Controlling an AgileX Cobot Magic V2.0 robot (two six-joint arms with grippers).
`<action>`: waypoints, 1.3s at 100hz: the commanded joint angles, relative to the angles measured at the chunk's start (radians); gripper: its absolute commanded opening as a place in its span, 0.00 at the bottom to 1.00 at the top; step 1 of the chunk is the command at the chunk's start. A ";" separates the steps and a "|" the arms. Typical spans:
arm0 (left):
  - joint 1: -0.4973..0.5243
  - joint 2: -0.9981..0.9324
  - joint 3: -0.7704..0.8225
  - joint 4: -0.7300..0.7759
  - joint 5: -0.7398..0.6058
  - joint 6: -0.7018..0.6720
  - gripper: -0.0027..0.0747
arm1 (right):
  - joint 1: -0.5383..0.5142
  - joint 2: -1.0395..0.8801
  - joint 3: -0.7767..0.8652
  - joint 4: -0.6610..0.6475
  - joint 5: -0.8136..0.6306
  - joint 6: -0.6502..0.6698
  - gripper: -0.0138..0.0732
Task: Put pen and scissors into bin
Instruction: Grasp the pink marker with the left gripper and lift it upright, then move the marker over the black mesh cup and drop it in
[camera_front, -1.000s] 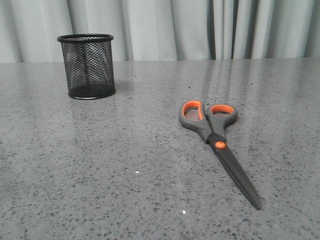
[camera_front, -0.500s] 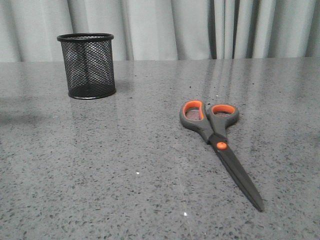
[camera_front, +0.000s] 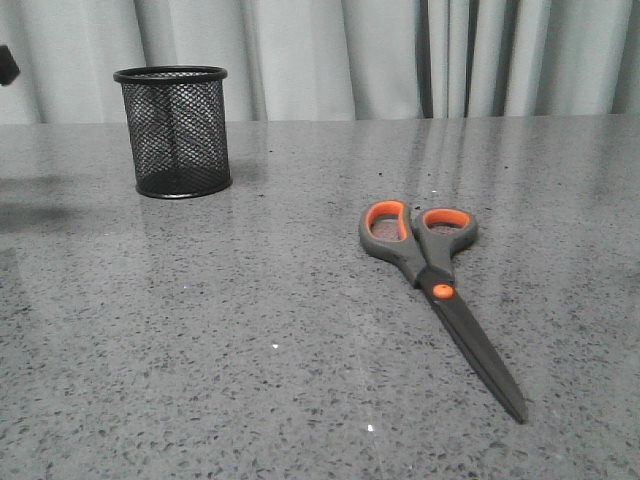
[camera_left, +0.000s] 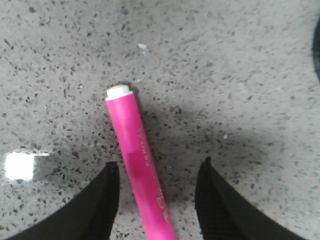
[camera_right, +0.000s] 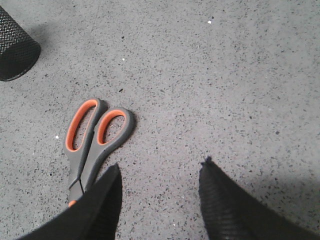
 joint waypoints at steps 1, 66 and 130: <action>-0.006 -0.015 -0.031 -0.004 -0.019 -0.015 0.44 | 0.001 0.001 -0.035 -0.017 -0.055 -0.011 0.53; -0.006 0.082 -0.031 0.018 0.031 0.042 0.05 | 0.001 0.001 -0.035 -0.017 -0.023 -0.011 0.52; -0.099 -0.203 -0.031 -1.426 -0.518 1.326 0.01 | 0.001 0.001 -0.035 -0.017 -0.107 -0.011 0.52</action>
